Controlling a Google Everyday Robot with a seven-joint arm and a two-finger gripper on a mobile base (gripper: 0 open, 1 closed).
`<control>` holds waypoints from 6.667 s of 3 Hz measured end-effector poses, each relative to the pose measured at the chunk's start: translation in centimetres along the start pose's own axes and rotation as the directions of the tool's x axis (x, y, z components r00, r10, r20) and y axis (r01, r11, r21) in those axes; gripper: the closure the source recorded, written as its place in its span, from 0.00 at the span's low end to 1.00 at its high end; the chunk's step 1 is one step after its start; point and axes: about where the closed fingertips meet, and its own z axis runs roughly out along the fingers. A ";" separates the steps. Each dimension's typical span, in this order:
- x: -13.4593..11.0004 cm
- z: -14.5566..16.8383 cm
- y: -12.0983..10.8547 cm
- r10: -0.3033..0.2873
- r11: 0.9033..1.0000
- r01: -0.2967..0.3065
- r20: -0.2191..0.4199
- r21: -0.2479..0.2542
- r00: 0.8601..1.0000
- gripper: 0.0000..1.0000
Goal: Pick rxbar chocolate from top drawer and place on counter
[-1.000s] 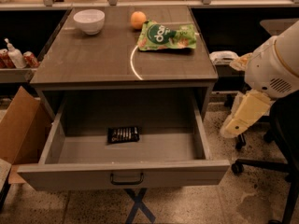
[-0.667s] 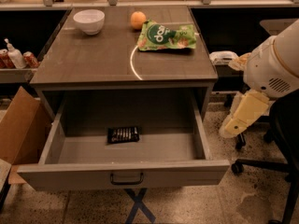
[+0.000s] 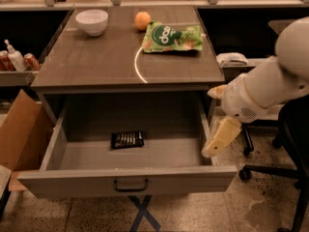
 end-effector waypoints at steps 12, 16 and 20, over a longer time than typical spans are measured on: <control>-9.5 28.3 -3.2 -0.263 0.948 0.295 0.226 -0.122 0.938 0.00; -10.0 32.7 -2.3 -0.294 0.926 0.333 0.216 -0.177 0.931 0.48; -10.7 30.2 -1.3 -0.329 0.922 0.362 0.214 -0.135 0.920 1.00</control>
Offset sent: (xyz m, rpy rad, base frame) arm 0.0415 0.0758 -0.1066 0.0879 -0.0005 0.0418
